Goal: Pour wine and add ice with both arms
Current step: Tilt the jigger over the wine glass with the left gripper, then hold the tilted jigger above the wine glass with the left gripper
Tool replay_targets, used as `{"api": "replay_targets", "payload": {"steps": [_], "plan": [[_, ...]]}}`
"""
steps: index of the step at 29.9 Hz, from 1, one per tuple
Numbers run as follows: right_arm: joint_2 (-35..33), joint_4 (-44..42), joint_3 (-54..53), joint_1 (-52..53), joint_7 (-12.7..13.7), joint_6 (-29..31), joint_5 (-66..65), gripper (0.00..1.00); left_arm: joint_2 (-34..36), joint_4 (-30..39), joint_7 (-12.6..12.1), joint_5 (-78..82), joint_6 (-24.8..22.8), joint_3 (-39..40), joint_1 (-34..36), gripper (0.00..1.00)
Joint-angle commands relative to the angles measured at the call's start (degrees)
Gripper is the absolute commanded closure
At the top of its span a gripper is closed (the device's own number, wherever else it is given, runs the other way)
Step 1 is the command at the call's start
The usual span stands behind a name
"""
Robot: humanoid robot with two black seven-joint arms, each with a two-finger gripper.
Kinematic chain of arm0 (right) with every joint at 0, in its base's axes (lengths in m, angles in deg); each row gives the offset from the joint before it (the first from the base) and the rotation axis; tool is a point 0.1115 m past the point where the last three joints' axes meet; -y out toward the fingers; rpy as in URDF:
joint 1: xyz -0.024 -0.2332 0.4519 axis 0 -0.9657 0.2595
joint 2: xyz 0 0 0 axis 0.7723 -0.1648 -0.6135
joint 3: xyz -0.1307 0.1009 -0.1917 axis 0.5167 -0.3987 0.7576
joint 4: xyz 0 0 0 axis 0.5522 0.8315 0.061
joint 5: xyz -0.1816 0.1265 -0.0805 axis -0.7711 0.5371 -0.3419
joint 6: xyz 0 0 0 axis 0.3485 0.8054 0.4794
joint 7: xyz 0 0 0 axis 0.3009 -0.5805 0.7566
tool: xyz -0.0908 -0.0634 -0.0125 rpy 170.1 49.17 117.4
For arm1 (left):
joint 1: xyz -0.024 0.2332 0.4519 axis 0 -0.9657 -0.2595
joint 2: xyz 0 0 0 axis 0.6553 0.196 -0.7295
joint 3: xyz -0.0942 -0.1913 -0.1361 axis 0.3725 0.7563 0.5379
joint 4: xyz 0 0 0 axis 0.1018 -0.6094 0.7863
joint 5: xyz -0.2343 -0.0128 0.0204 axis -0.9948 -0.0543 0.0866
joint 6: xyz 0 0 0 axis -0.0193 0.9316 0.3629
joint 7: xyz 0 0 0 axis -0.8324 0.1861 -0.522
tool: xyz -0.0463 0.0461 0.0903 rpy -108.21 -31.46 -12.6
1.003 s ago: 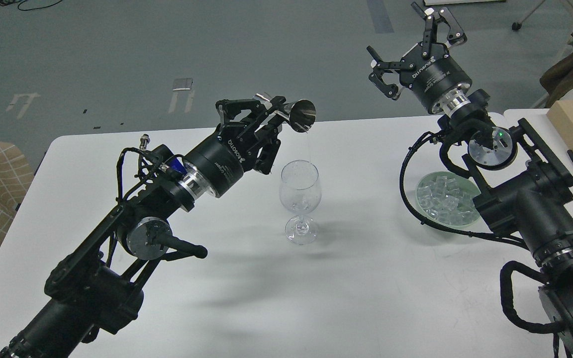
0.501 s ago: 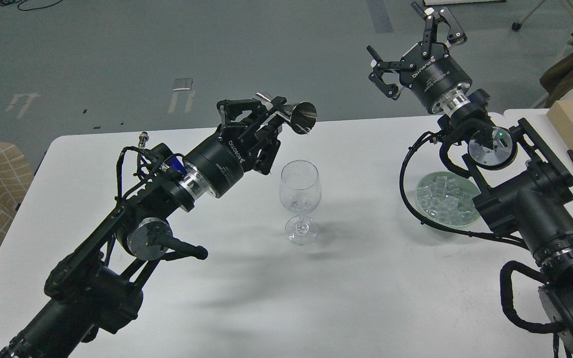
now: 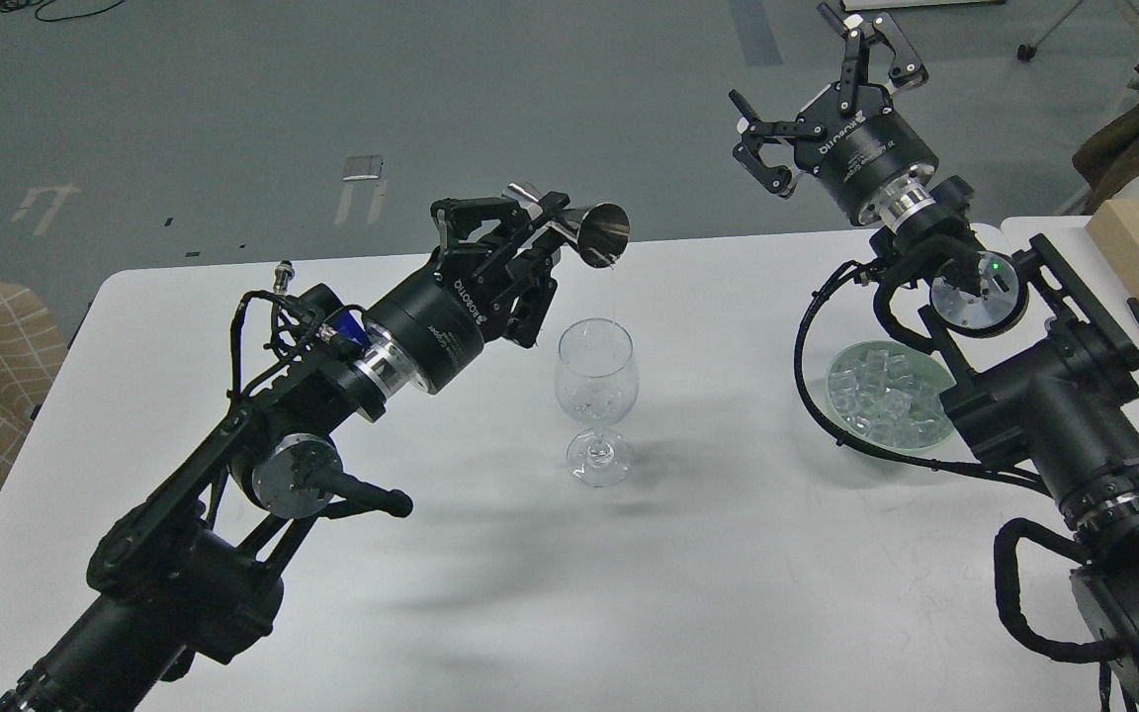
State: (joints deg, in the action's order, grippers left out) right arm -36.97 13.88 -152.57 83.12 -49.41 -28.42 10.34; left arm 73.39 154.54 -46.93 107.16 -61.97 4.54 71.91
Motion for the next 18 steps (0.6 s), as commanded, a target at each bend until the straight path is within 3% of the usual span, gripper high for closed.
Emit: {"api": "replay_targets", "payload": {"steps": [1, 18], "plan": [[-0.01, 0.01, 0.0, 0.0, 0.0, -0.08, 0.0, 0.0, 0.07, 0.0, 0.2, 0.95, -0.05, 0.06, 0.0, 0.99], [-0.01, -0.08, -0.09, 0.18, 0.0, -0.08, 0.0, 0.0, 0.16, 0.0, 0.46, 4.46, -0.76, 0.06, -0.09, 0.99]]}}
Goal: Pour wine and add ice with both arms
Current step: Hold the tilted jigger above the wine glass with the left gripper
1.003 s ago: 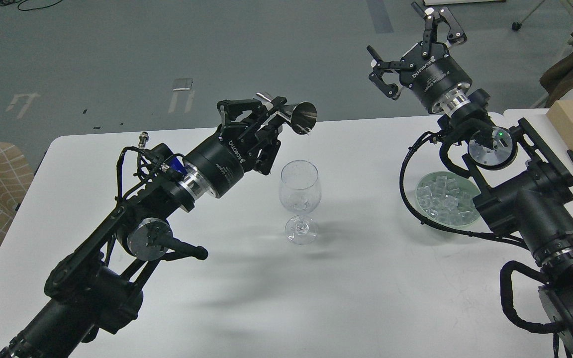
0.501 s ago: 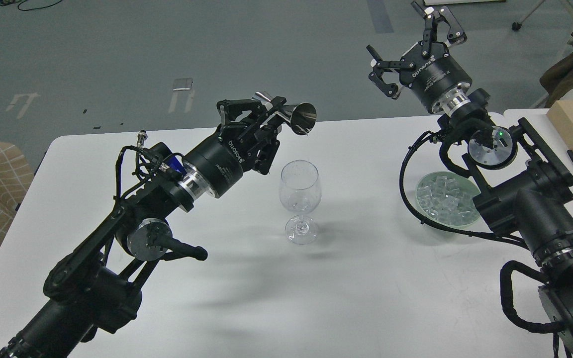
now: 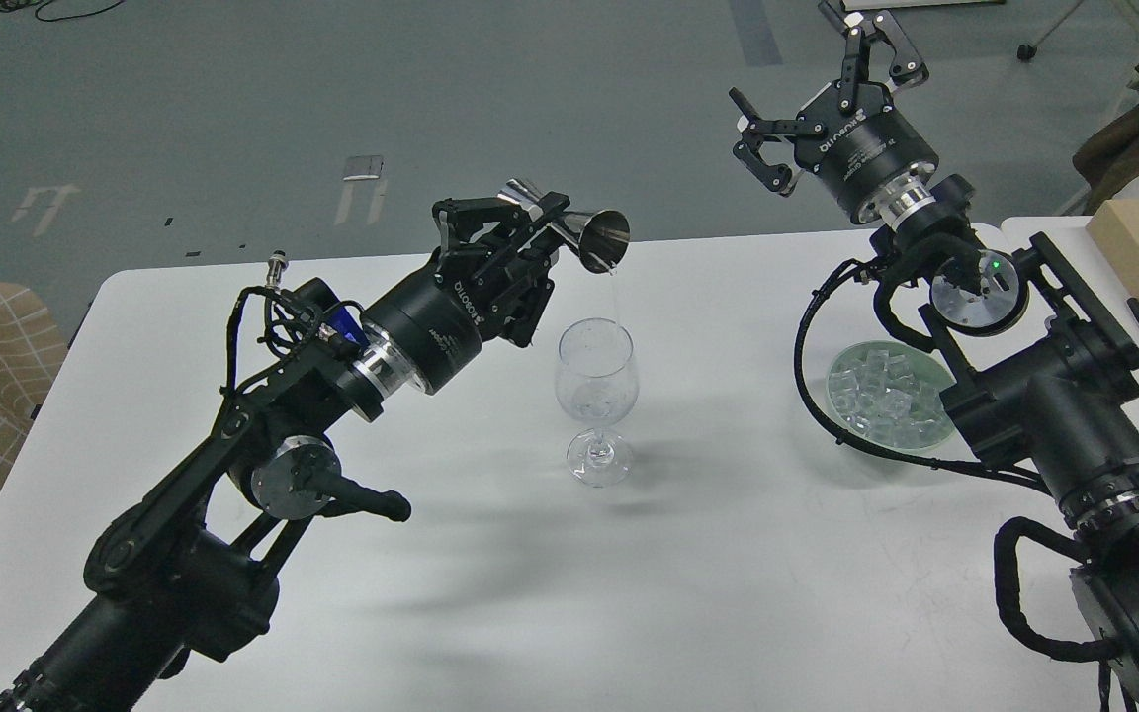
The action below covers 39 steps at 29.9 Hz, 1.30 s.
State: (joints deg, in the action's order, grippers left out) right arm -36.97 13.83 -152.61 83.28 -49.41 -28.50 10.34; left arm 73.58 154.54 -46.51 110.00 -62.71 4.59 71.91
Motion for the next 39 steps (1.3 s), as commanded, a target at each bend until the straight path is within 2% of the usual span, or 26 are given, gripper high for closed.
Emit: {"api": "replay_targets", "payload": {"steps": [1, 33, 39], "plan": [[0.0, -0.03, -0.06, 0.01, 0.0, 0.0, 0.0, 0.0, -0.03, -0.08, 0.04, 1.89, -0.1, 0.09, -0.09, 0.99], [0.0, 0.06, 0.03, -0.08, 0.0, 0.0, 0.0, 0.0, 0.23, -0.08, 2.58, 7.43, -0.1, 0.17, -0.18, 0.99], [0.0, 0.06, 0.03, -0.08, 0.0, 0.0, 0.0, 0.0, 0.23, 0.01, 3.99, 10.24, -0.1, 0.35, -0.26, 0.99]]}}
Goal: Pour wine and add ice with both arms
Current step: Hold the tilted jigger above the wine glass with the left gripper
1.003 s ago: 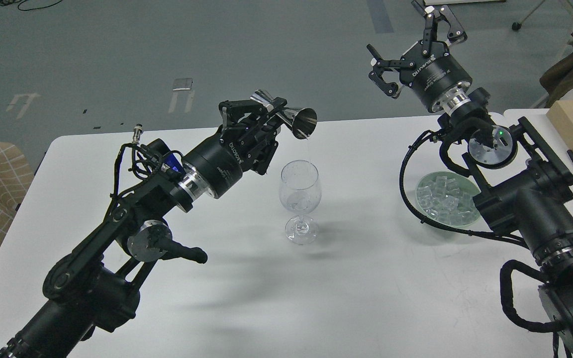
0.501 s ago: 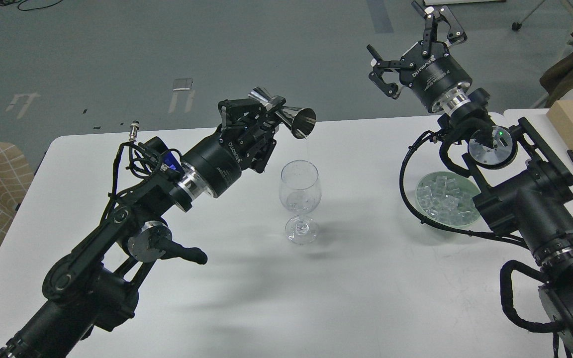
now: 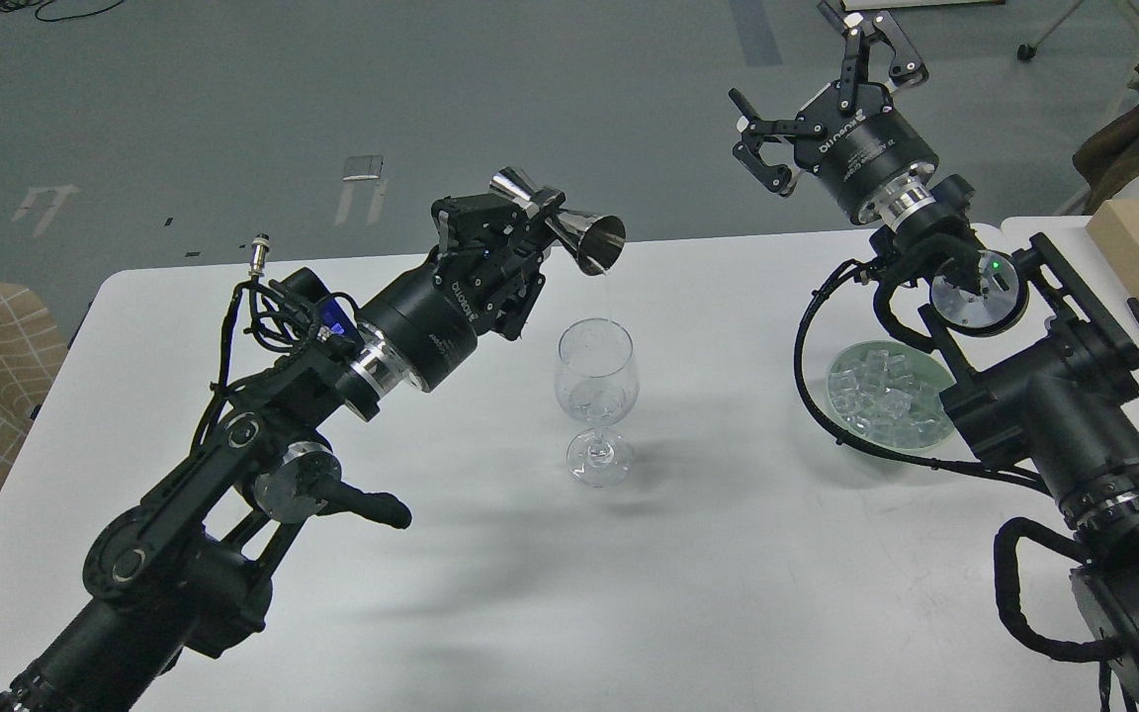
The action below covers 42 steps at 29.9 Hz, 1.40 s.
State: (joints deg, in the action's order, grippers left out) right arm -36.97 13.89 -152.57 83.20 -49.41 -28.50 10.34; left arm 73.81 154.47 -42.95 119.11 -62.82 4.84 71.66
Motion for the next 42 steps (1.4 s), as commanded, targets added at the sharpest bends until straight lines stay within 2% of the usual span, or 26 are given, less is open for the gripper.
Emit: {"api": "replay_targets", "payload": {"steps": [1, 9, 20, 42], "plan": [[0.0, 0.0, 0.0, 0.0, 0.0, 0.0, 0.0, 0.0, 0.0, -0.02, 0.43, 1.14, 0.0, 0.1, -0.02, 0.99], [0.0, -0.09, 0.0, 0.0, 0.0, 0.0, 0.0, 0.0, 0.0, -0.02, 1.93, 4.12, 0.0, 0.19, -0.19, 0.99], [0.0, -0.09, -0.09, 0.0, 0.0, 0.0, 0.0, 0.0, 0.35, 0.51, 2.02, 5.44, 0.0, 0.01, -0.46, 0.99], [0.0, 0.0, 0.0, 0.0, 0.0, 0.0, 0.0, 0.0, 0.35, 0.69, 3.77, 9.13, 0.0, -0.34, -0.9, 0.99]]}}
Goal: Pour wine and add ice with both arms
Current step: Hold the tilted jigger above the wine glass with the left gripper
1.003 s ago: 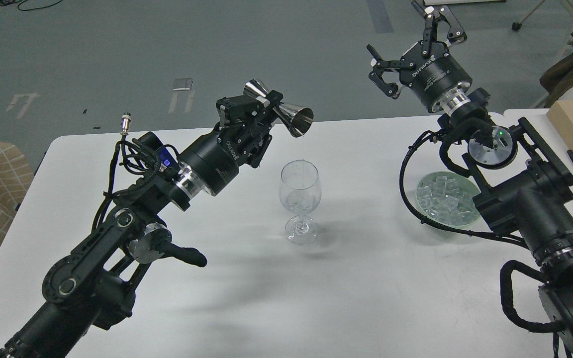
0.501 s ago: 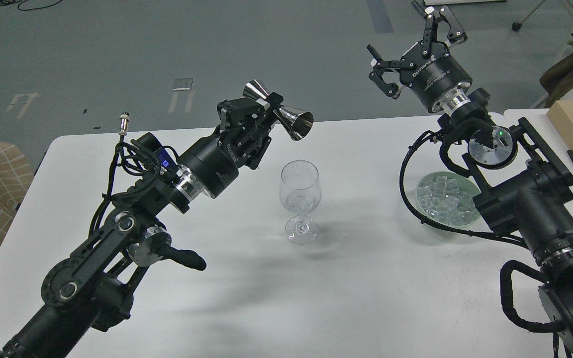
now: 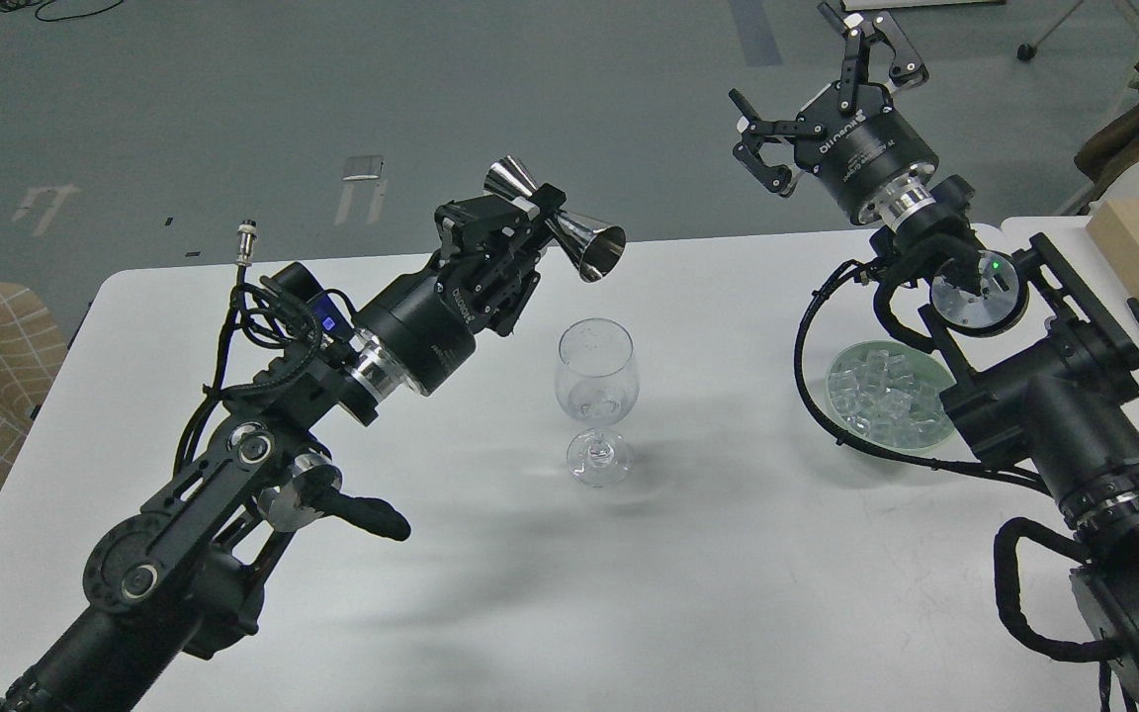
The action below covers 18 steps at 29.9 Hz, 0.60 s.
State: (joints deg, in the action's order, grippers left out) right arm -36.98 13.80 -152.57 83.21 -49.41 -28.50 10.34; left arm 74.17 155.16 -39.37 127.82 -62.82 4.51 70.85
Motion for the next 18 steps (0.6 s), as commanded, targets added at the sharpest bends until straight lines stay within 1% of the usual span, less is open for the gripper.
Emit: {"api": "replay_targets", "payload": {"steps": [1, 6, 12, 16, 18], "plan": [[0.0, 0.01, 0.0, 0.0, 0.0, 0.0, 0.0, 0.0, 0.0, 0.0, 0.19, 0.43, 0.0, 0.0, -0.08, 0.99], [0.0, 0.0, 0.0, -0.09, 0.0, 0.0, 0.0, 0.0, -0.09, 0.0, 0.01, 0.08, 0.09, 0.17, -0.08, 0.99], [0.0, -0.08, 0.0, -0.09, 0.0, 0.0, 0.0, 0.0, -0.88, 0.0, -1.13, -3.77, 0.7, 0.88, -0.26, 0.99], [0.0, -0.26, 0.0, -0.09, 0.0, 0.0, 0.0, 0.0, -1.06, 0.0, -3.23, -10.28, 1.49, 0.97, -0.52, 0.99], [-0.09, -0.35, 0.09, -0.09, 0.0, 0.0, 0.0, 0.0, -1.06, 0.0, -4.46, -14.76, 3.42, 1.05, -0.52, 0.99]]}}
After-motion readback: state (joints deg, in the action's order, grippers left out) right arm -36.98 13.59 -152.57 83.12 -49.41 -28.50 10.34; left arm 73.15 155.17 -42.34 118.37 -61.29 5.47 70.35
